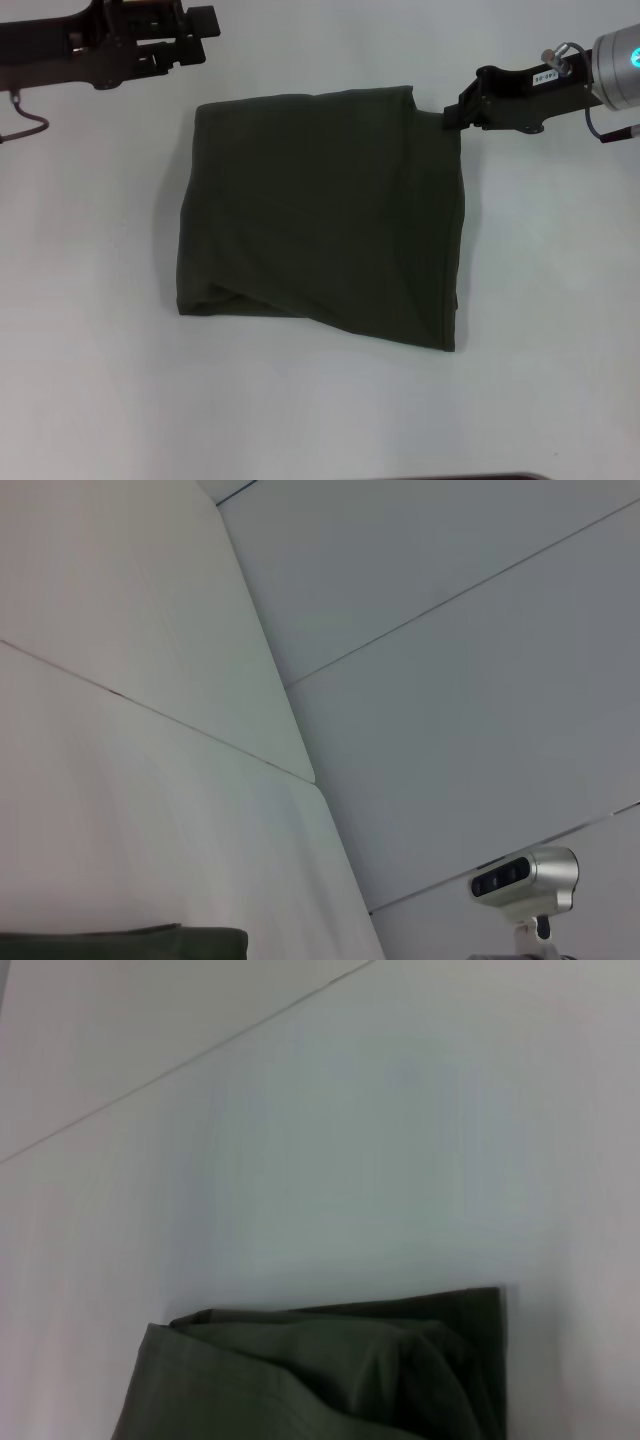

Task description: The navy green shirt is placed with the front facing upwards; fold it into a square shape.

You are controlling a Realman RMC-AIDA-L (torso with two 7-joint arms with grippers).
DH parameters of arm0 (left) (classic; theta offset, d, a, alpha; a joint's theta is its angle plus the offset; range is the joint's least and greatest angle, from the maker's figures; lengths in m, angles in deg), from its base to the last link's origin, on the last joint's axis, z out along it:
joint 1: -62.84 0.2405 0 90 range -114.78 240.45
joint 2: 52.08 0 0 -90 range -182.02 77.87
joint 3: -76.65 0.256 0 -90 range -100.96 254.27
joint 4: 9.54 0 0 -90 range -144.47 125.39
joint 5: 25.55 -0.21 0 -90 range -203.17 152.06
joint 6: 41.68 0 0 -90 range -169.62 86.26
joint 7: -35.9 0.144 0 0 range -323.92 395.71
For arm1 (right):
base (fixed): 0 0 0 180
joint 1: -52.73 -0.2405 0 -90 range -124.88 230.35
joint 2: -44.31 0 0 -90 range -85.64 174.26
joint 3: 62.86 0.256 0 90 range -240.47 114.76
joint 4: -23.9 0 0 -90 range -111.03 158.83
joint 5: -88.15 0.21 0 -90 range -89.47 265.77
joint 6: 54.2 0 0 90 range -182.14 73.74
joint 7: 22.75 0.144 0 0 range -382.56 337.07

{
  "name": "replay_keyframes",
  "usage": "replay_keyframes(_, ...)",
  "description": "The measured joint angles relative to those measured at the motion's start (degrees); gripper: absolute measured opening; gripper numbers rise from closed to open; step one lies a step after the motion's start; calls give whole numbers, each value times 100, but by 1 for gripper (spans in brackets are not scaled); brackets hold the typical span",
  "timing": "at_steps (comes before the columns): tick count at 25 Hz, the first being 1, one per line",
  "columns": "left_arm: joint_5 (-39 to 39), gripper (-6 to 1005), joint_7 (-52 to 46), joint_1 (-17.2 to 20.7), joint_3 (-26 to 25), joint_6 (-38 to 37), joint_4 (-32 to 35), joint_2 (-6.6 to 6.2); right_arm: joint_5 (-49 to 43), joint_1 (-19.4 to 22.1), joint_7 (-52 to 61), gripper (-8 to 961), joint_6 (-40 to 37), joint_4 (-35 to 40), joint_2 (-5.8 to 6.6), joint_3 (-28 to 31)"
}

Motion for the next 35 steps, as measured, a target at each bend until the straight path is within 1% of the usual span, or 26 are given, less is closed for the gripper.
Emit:
replay_keyframes(1, -7, 521, 2, 1, 0, 0, 0, 0, 0, -1, 0, 36, -1, 0, 0, 0)
replay_keyframes(4, -30, 521, 4, 2, 0, 0, 0, 0, 7, 4, -4, 36, -18, 42, 8, 21)
replay_keyframes(8, -28, 522, 6, 15, 0, 0, 0, 0, 81, 32, -4, 37, -173, 303, 24, 51)
replay_keyframes(11, -17, 522, 8, 28, 0, 0, 0, 0, 226, 36, 21, 37, -310, 515, 63, 58)
replay_keyframes(14, -16, 522, 9, 39, 0, -4, 0, 0, 354, 6, -3, 37, -307, 553, 85, 64)
replay_keyframes(19, -12, 522, 6, 59, 0, -30, 0, 5, 413, -98, -134, 37, -28, 405, 35, -7)
replay_keyframes(35, -7, 522, -30, 55, 0, -48, 0, 40, 431, -156, -357, 38, 811, -3, 17, -41)
